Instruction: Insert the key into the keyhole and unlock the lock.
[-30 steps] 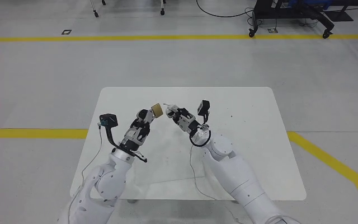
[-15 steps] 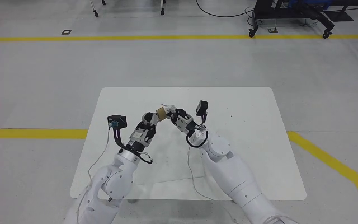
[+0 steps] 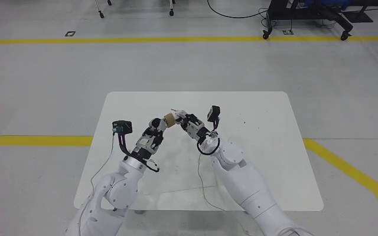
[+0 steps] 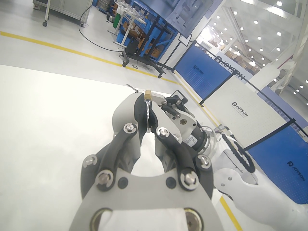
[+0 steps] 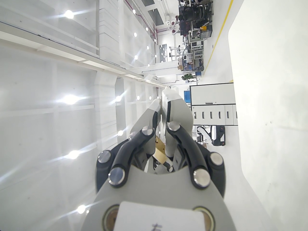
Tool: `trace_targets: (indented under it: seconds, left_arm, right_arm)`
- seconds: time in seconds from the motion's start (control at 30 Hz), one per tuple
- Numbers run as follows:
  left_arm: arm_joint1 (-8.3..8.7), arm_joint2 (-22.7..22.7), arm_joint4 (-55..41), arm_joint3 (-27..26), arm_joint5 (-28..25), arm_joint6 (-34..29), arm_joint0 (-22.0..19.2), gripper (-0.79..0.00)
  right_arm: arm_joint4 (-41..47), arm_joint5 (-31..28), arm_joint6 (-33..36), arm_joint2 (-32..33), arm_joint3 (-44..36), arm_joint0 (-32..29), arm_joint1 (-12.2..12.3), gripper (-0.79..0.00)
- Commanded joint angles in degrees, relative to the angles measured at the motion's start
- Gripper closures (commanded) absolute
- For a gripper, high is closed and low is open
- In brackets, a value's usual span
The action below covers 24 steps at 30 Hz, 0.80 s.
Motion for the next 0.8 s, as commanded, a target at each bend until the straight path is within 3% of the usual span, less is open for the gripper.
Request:
trace_targets:
  seconds: [0.0,0.4,0.77]
  left_arm:
    - [-0.15,-0.25,-0.84,-0.28,0.16,0.51,0.03,0.000]
    - [-1.86,3.41,0.01,1.07,9.34,-0.48,-3.83,0.000]
    - [-2.45,3.40,-0.33,2.15,9.11,-3.56,-4.21,0.000]
  right_arm:
    - [-0.57,0.40,0.09,-0.19,-0.02,-0.09,-0.10,0.000]
    - [-3.05,1.41,0.33,-0.67,-0.27,-0.58,-0.66,0.000]
    - [-2.35,1.41,0.18,1.28,0.10,-0.47,-0.89,0.000]
